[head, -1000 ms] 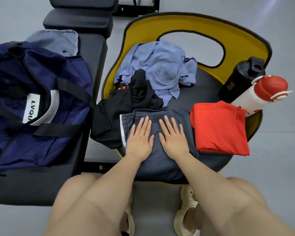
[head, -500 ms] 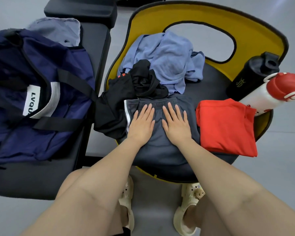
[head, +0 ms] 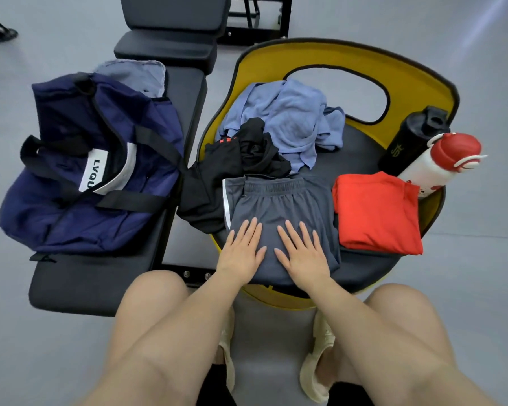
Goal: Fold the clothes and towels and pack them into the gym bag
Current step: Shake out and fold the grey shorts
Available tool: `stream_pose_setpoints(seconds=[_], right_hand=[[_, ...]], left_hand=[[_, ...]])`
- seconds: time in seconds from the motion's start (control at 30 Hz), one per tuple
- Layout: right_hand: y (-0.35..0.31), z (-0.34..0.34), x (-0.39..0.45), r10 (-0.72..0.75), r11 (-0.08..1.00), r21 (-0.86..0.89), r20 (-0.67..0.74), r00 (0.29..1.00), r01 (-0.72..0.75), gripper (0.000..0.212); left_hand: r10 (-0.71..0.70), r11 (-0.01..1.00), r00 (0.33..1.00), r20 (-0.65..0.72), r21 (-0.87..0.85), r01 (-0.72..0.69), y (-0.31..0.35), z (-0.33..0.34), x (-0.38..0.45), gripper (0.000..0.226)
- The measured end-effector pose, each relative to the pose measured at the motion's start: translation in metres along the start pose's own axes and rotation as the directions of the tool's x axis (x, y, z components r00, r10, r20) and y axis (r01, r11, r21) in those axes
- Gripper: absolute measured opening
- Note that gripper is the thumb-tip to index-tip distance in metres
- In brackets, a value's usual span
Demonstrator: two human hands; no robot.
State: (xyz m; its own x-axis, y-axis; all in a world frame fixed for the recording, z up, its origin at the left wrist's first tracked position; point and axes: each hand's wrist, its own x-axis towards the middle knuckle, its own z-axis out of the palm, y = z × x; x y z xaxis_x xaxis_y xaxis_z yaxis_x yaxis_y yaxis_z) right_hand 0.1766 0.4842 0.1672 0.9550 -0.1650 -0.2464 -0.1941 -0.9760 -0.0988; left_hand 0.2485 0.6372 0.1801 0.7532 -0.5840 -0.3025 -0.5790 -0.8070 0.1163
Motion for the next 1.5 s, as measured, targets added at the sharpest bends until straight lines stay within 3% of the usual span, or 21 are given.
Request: stream_pose_setpoints(seconds=[0.07,0.13,0.23,0.27,0.33,0.4,0.47,0.57,0.67,0.83,0.93,1.03,1.17,1.23,1.33,1.5], right_hand=[[0.003,0.0,-0.002,0.013,1.0,-0.018,0.048,0.999,-0.012,0.089],[-0.001,-0.008,-0.003,0.029,0.999,-0.024,0.046,0.999,-0.028,0.078],[-0.009,-0.017,-0.009,0.002,1.0,-0.003,0.0,1.0,-0.002,0.061],[-0.013,-0.018,-0.013,-0.026,1.0,0.008,-0.025,0.999,0.027,0.059],[-0.021,-0.021,-0.02,-0.085,0.994,0.061,-0.021,0.996,0.086,0.056],[-0.031,-0.022,-0.026,-0.126,0.984,0.126,0.015,0.992,0.123,0.058],[-0.039,-0.02,-0.031,-0.134,0.983,0.129,0.035,0.99,0.128,0.058],[-0.042,-0.018,-0.033,0.012,0.992,0.127,0.051,0.999,-0.018,0.057],[-0.039,-0.018,-0.029,0.111,0.975,0.171,0.17,0.979,-0.14,0.057],[-0.047,-0.016,-0.033,0.046,0.985,0.152,0.215,0.976,-0.08,0.055],[-0.046,-0.015,-0.035,0.031,0.987,0.154,0.068,0.997,-0.042,0.053],[-0.04,-0.024,-0.022,0.052,0.982,0.188,-0.198,0.979,-0.014,0.043],[-0.019,-0.029,0.002,0.113,0.985,0.145,-0.109,0.988,-0.097,0.05],[-0.006,-0.027,0.01,0.119,0.989,0.1,-0.047,0.992,-0.114,0.055],[0.001,-0.019,0.016,0.117,0.991,0.061,0.052,0.992,-0.12,0.057],[-0.012,-0.009,0.019,0.13,0.989,0.068,0.034,0.991,-0.132,0.057]], left_hand=[[0.019,0.998,1.0,0.005,-0.064,-0.019,0.0,-0.006,-0.002,0.058],[-0.03,0.964,0.996,-0.08,-0.265,0.008,-0.001,-0.01,-0.007,0.055],[-0.349,0.771,0.909,-0.225,-0.62,0.143,-0.002,-0.016,-0.017,0.047],[-0.449,0.702,0.875,-0.181,-0.677,0.22,-0.003,-0.018,-0.02,0.047],[-0.552,0.545,0.833,0.037,-0.74,0.394,-0.008,-0.015,-0.021,0.056],[-0.531,0.339,0.8,0.281,-0.794,0.504,-0.01,-0.012,-0.023,0.069],[-0.451,0.124,0.787,0.422,-0.843,0.523,-0.01,-0.01,-0.029,0.066],[-0.387,0.012,0.794,0.47,-0.858,0.514,-0.011,-0.012,-0.037,0.048],[-0.328,-0.055,0.811,0.485,-0.867,0.496,-0.017,-0.017,-0.041,0.03],[-0.284,-0.058,0.839,0.464,-0.882,0.468,-0.022,-0.026,-0.047,0.014],[-0.271,-0.084,0.846,0.46,-0.887,0.455,-0.022,-0.026,-0.046,0.011],[-0.301,-0.174,0.847,0.438,-0.898,0.403,-0.022,-0.028,-0.036,0.037],[-0.327,-0.204,0.853,0.408,-0.911,0.358,-0.02,-0.034,-0.016,0.053],[-0.389,-0.172,0.843,0.371,-0.928,0.329,-0.018,-0.035,-0.006,0.047],[-0.474,-0.095,0.831,0.291,-0.955,0.281,-0.017,-0.032,0.003,0.021],[-0.572,0.145,0.817,0.071,-0.972,0.186,-0.009,-0.044,-0.003,0.006]])
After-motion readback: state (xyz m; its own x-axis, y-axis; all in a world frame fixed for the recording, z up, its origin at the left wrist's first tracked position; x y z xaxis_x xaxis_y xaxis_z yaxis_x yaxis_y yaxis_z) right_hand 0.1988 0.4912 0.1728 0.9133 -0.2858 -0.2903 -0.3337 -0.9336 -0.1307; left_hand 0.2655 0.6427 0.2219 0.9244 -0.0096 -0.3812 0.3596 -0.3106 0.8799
